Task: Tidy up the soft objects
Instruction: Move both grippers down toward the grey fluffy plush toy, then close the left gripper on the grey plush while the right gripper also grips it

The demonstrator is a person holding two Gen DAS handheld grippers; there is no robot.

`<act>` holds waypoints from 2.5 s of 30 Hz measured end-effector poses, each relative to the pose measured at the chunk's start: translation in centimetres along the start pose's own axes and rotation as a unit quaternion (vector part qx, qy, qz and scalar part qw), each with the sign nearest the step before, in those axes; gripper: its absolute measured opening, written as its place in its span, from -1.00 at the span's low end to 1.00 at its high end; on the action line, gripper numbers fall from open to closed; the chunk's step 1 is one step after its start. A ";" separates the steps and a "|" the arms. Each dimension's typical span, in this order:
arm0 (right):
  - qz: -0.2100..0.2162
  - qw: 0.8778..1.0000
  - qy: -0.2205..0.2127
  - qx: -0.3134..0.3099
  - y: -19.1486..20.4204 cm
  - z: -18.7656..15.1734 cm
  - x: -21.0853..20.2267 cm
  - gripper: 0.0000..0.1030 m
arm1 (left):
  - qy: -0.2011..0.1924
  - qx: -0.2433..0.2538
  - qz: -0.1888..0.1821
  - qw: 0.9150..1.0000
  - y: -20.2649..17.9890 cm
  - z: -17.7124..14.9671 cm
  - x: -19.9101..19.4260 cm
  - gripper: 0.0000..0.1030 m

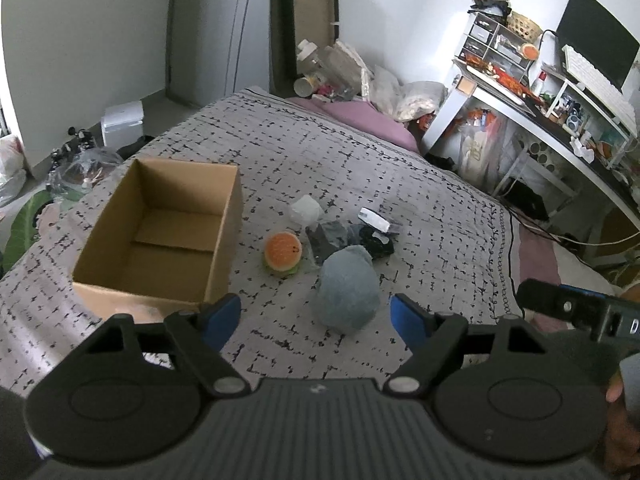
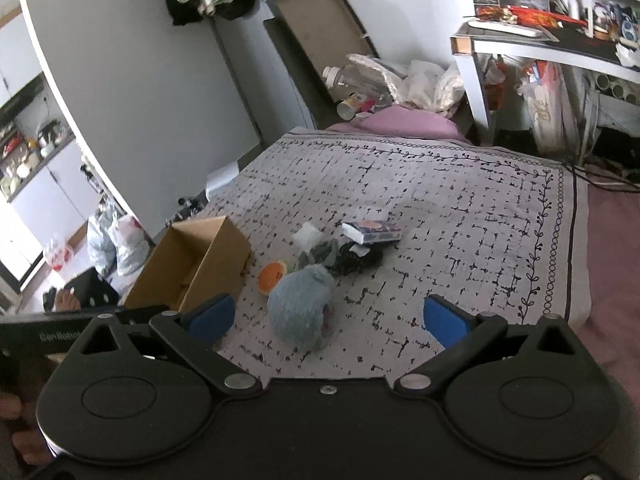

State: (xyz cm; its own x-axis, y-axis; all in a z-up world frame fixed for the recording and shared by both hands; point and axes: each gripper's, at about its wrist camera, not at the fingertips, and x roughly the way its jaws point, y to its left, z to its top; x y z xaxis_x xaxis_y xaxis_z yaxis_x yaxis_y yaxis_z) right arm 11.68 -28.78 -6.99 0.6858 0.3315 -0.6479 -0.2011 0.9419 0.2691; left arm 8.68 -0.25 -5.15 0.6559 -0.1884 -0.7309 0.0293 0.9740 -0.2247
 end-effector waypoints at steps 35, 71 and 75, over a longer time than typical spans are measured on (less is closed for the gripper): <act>0.068 0.983 0.073 0.151 -7.2 -0.9 8.0 -0.14 | 0.085 -0.006 -0.018 0.996 -4.9 0.0 11.5 -0.48; 0.163 0.956 0.118 0.213 -5.4 -1.3 15.5 -0.20 | 0.058 -0.026 0.058 0.996 -0.2 -0.4 15.0 -0.49; 0.153 0.957 0.140 0.205 -3.9 -1.9 17.6 -0.20 | 0.058 -0.043 0.044 0.996 0.6 -0.6 14.9 -0.52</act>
State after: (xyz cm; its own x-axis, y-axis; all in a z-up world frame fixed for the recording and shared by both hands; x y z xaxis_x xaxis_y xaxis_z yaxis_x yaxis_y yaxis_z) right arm 23.23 -26.47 -20.77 0.4127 0.6434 -0.6447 -0.0319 0.7176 0.6957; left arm 18.06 -2.56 -16.56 0.5609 -0.1219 -0.8189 -0.0924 0.9737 -0.2083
